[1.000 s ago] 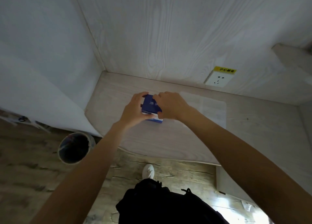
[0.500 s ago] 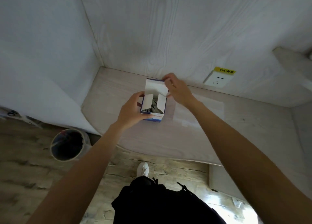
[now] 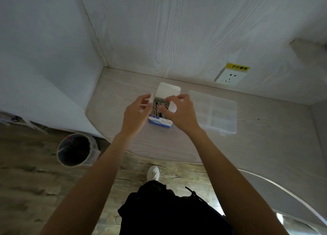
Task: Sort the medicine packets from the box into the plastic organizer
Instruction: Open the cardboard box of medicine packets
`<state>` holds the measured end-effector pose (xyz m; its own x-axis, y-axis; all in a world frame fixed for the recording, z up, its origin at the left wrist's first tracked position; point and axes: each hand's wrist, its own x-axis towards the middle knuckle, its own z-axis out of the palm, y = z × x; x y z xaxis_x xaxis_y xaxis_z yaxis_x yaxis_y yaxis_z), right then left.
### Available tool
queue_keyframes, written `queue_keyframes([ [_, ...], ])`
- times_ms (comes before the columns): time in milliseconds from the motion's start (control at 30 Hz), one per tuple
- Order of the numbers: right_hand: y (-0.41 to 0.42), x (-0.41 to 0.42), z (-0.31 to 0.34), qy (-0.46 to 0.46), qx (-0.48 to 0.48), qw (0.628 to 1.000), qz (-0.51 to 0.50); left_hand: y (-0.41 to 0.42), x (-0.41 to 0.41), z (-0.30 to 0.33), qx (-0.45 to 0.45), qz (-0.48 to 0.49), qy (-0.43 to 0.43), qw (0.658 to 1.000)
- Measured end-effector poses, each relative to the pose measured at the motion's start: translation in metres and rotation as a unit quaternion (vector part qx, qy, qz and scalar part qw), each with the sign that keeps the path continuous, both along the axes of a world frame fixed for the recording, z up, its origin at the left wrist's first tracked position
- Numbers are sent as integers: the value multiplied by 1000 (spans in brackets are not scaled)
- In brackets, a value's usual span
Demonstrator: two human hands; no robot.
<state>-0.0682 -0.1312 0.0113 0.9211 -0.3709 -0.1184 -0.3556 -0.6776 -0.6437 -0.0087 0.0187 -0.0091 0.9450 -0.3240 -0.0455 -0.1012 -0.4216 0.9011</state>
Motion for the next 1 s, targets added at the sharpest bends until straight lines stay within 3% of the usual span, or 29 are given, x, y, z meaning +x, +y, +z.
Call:
queue_keyframes([
  [100, -8, -3, -1, -66, 58, 994, -60, 6, 6, -5, -93, 72, 132, 984],
  [233, -24, -19, -16, -69, 183, 972, -129, 12, 10, -16, -177, 148, 291, 928],
  [333, -18, -18, -29, -62, 81, 991, -88, 22, 9, -19, -193, 165, 312, 916],
  [433, -6, -11, -37, -64, -23, 997, -29, 31, 13, -21, -138, 160, 247, 946],
  [533, -5, -13, -37, -70, -30, 997, -30, 39, 16, -17, 16, 132, 65, 989],
  [600, -13, -26, -34, -92, -23, 995, -39, 35, 14, -4, 85, 100, -100, 986],
  [700, -35, -56, -31, -114, -59, 991, -40, 8, 3, 29, 30, 5, -250, 968],
  [767, -58, -77, -34, -95, -144, 984, -38, -24, -13, 40, -17, -96, -247, 964],
  [833, -86, -94, -39, -11, -209, 978, -26, -58, -33, 33, 9, -181, -201, 963],
  [933, -119, -107, -49, 164, -259, 951, 32, -95, -59, -1, 193, -214, -98, 953],
  [1000, -130, -111, -56, 206, -275, 937, 56, -106, -68, -16, 284, -186, -43, 940],
])
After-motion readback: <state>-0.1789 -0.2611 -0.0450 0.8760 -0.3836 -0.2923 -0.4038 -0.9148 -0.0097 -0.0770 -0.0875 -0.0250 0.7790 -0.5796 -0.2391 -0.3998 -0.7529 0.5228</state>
